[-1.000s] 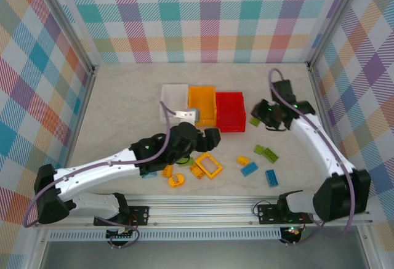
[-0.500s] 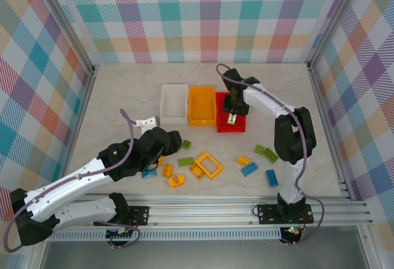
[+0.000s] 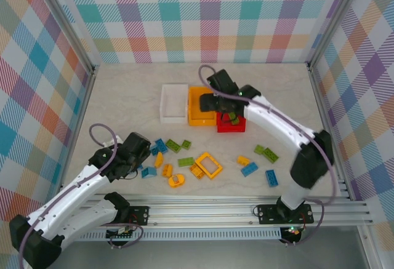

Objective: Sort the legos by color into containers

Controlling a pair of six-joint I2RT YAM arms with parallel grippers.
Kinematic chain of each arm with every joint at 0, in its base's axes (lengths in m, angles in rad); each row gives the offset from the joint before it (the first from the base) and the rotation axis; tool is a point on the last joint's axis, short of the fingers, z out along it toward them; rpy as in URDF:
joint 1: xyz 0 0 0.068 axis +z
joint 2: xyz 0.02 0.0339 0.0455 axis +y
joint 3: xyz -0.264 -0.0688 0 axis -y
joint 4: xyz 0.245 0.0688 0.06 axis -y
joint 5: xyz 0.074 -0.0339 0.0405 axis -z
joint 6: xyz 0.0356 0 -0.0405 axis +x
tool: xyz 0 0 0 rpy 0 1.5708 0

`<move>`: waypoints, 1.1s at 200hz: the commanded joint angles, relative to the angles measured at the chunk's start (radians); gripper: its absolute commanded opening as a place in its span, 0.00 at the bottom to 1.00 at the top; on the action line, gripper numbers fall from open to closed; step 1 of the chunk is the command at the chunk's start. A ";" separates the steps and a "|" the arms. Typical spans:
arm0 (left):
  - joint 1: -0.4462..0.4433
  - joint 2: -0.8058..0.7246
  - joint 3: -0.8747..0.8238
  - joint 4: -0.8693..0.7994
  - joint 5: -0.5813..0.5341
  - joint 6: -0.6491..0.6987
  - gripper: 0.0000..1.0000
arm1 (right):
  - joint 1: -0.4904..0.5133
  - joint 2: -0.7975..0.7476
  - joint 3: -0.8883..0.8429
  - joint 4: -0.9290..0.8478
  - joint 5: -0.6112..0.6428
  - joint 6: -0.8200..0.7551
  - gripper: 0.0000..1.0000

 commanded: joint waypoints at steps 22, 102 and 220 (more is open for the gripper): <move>0.219 0.052 -0.108 0.136 0.206 -0.189 0.86 | 0.191 -0.171 -0.240 0.236 -0.307 -0.183 0.90; 0.368 0.365 -0.110 0.296 0.272 -0.358 0.82 | 0.361 -0.233 -0.366 0.255 -0.267 -0.077 0.91; 0.340 0.339 0.137 0.469 0.231 0.061 0.28 | 0.337 -0.409 -0.456 0.296 0.028 0.108 0.87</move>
